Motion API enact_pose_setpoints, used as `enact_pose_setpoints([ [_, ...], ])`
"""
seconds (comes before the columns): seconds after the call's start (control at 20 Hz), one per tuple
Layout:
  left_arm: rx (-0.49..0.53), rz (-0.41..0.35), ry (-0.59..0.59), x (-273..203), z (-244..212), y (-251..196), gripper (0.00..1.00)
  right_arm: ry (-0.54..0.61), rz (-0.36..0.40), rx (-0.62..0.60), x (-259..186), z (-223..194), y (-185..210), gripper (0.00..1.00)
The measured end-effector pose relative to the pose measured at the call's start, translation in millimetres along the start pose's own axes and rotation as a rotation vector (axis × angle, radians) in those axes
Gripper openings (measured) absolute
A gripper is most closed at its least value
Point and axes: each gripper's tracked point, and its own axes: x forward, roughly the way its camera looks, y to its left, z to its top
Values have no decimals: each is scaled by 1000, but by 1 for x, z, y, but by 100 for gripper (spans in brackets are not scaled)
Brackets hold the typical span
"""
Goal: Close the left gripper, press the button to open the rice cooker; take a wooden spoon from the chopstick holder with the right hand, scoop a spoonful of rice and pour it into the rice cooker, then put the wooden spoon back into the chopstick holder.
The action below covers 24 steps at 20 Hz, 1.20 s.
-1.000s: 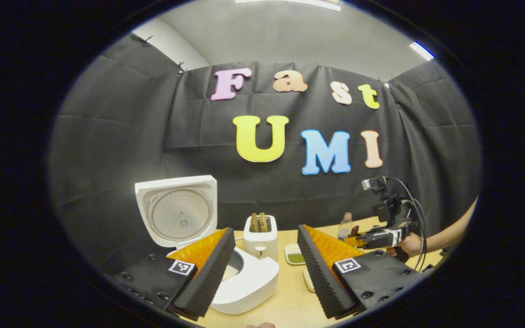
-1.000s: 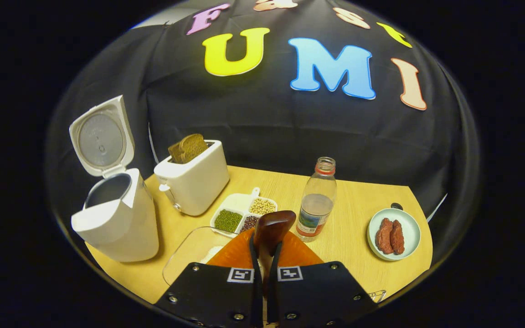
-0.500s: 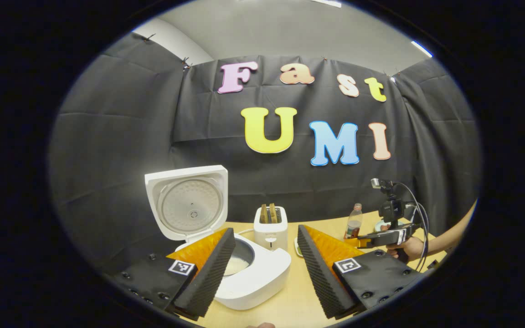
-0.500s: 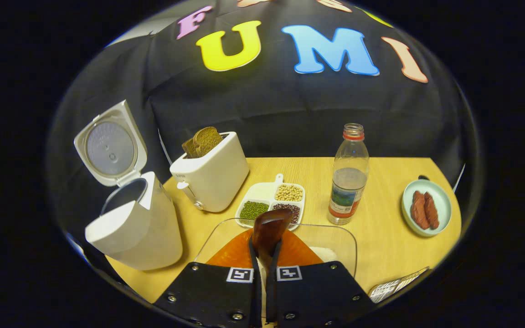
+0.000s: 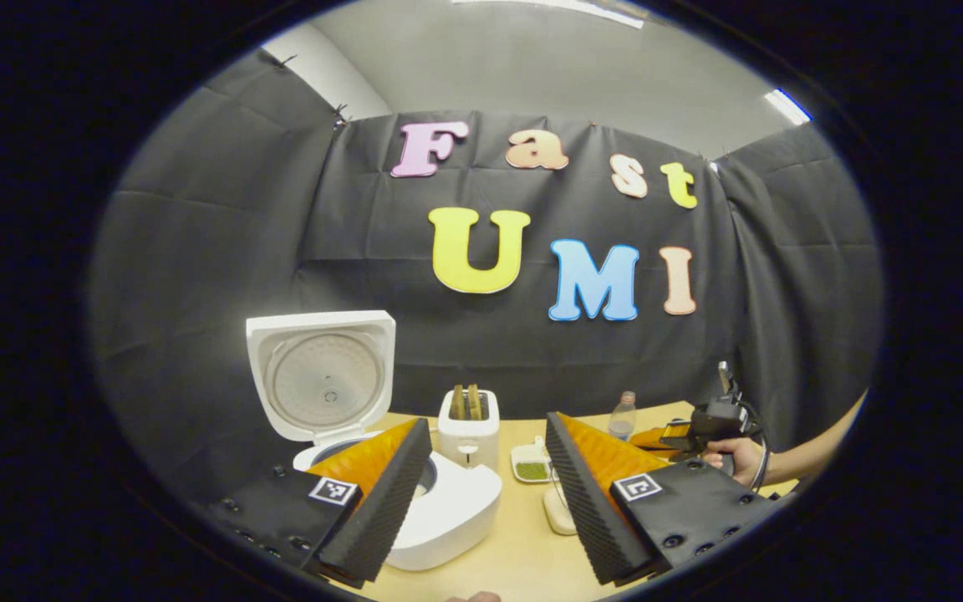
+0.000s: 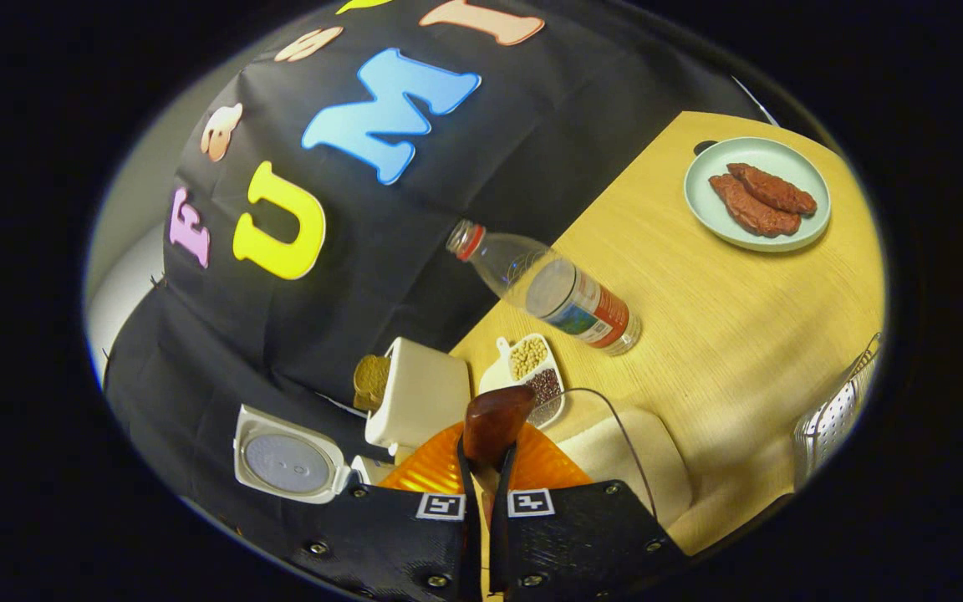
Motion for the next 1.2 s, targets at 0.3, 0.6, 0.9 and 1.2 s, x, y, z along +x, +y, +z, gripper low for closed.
enact_pose_setpoints([
  [0.3, 6, -18, 4, 1, 2, -5, 96, -70, 169, 176, -35, 35, 49, 4],
  [0.6, 12, -31, -18, -6, 6, 3, 96, -85, 212, 156, -58, 38, 89, 4],
  [0.9, 8, -23, -11, -13, -4, 25, 96, -103, 235, 106, -70, 35, 133, 4],
  [1.2, 6, -20, -16, -24, -6, 50, 93, -89, 260, 9, -64, 17, 183, 4],
])
